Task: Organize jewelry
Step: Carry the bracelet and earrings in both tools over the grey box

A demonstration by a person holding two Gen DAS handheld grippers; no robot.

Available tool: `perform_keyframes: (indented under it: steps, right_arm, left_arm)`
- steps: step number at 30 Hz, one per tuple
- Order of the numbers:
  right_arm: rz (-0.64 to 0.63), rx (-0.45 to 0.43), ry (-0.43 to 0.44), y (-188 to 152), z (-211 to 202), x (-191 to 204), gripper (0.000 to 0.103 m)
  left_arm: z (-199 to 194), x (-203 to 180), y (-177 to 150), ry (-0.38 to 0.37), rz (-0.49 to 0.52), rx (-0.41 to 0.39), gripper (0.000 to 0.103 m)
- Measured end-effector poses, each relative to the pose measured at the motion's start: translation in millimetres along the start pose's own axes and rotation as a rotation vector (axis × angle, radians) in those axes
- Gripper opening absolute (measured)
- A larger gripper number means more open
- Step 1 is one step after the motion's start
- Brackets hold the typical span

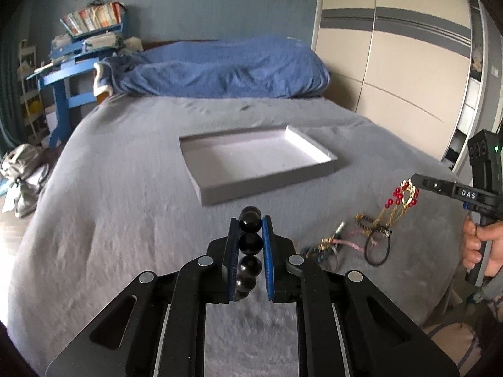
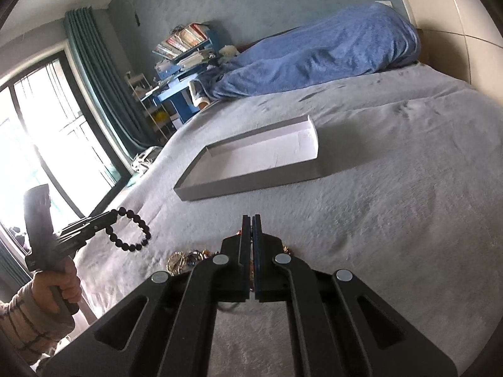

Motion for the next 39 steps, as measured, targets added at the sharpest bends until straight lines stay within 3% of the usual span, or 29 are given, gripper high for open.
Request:
perform_keyframes:
  steps: [4, 8, 13, 18, 20, 26, 31, 39]
  right_arm:
    - [0.001, -0.017, 0.0, 10.8, -5.8, -1.2, 0.001]
    - [-0.096, -0.05, -0.083, 18.3, -13.3, 12.1, 0.001]
    - [-0.281, 0.081, -0.219, -7.9, 14.8, 22.6, 0.001]
    - [-0.3, 0.145, -0.298, -34.0, 31.1, 10.6, 0.001]
    - [-0.29, 0.123, -0.326, -33.0, 28.1, 4.3, 0.001]
    - [-0.244, -0.011, -0.336, 11.8, 5.4, -7.1, 0.001]
    - [-0.255, -0.059, -0.328, 41.5, -0.3, -6.1, 0.001]
    - [-0.248, -0.08, -0.223, 86.1, 20.7, 6.5, 0.001]
  left_arm:
    - [-1.8, 2.1, 16.0, -0.003, 0.002, -0.018, 0.015]
    - [-3.1, 0.1, 21.8, -0.003, 0.004, -0.025, 0.015]
    - [0.2, -0.8, 16.1, -0.01, -0.002, -0.01, 0.015]
    - [6.6, -1.3, 3.7, -0.017, -0.01, 0.019, 0.015]
    - [9.4, -3.0, 0.1, -0.02, -0.005, 0.029, 0.015]
    - [12.4, -5.5, 3.6, -0.017, -0.002, 0.024, 0.015]
    - [13.7, -6.8, 18.0, -0.021, 0.003, 0.007, 0.015]
    - [28.0, -13.7, 62.6, -0.042, 0.028, -0.02, 0.015]
Point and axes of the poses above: each gripper's, at about its wrist camera, not at the fingertips, and z roughly the way its jaws point, x to its left, y to its top, the point moved 4 cm from there along z, roughly the way its jaws point, and after that the axes turned 6 degrees about -z, right-handed, at the moved point
